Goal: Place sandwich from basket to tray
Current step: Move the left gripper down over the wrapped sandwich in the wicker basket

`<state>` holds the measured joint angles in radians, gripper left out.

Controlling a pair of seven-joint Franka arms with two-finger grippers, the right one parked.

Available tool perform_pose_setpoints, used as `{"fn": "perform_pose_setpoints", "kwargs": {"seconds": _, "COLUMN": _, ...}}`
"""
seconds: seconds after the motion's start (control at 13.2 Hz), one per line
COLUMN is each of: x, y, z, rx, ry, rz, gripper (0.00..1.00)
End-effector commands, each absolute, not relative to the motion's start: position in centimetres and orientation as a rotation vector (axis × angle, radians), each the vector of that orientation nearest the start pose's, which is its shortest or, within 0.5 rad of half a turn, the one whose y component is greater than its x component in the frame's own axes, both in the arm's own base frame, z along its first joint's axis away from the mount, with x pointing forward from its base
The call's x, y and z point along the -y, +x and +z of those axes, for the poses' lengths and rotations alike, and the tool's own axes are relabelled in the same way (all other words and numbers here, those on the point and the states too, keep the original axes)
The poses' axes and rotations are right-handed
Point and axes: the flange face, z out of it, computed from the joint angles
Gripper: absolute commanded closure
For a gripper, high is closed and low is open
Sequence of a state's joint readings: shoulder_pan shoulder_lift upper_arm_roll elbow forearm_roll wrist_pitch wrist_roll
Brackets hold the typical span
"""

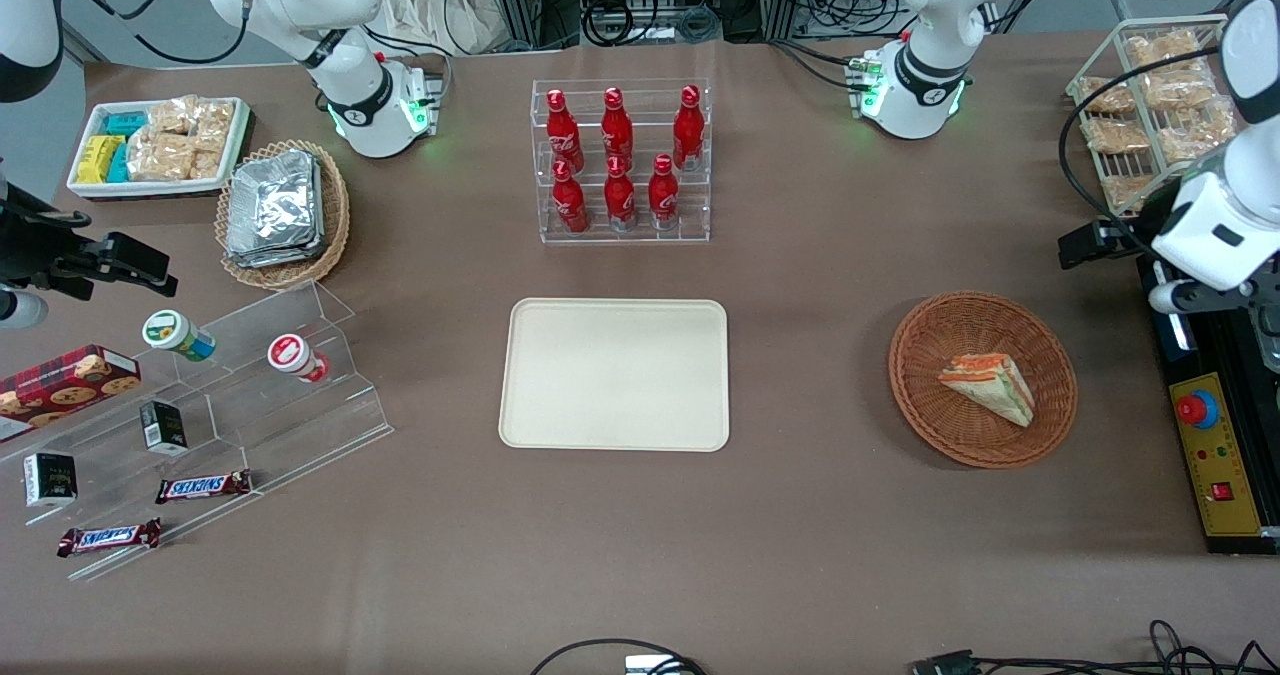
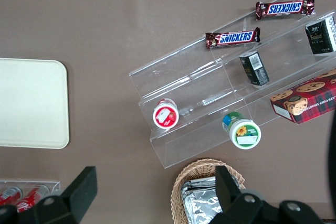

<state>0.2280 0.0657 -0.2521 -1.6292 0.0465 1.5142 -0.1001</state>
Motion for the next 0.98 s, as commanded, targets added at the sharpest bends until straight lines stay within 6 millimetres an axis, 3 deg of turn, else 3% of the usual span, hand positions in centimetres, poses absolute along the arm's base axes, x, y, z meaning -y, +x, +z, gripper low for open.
{"fn": "perform_pose_setpoints", "kwargs": {"seconds": 0.0, "x": 0.2, "y": 56.9, "z": 55.9, "rx": 0.112, "ry": -3.090, "rz": 0.311, "gripper": 0.00}}
{"fn": "perform_pose_setpoints", "kwargs": {"seconds": 0.15, "x": 0.1, "y": 57.6, "z": 55.2, "rx": 0.099, "ry": -3.090, "rz": 0.321, "gripper": 0.00}}
{"fn": "perform_pose_setpoints", "kwargs": {"seconds": 0.38, "x": -0.7, "y": 59.4, "z": 50.3, "rx": 0.153, "ry": -3.074, "rz": 0.428, "gripper": 0.00}}
{"fn": "perform_pose_setpoints", "kwargs": {"seconds": 0.53, "x": -0.7, "y": 60.4, "z": 48.7, "rx": 0.401, "ry": -3.039, "rz": 0.362, "gripper": 0.00}}
{"fn": "perform_pose_setpoints", "kwargs": {"seconds": 0.68, "x": -0.5, "y": 61.7, "z": 42.3, "rx": 0.725, "ry": -2.971, "rz": 0.355, "gripper": 0.00}}
{"fn": "perform_pose_setpoints", "kwargs": {"seconds": 0.91, "x": -0.9, "y": 62.0, "z": 37.8, "rx": 1.104, "ry": -2.895, "rz": 0.235, "gripper": 0.00}}
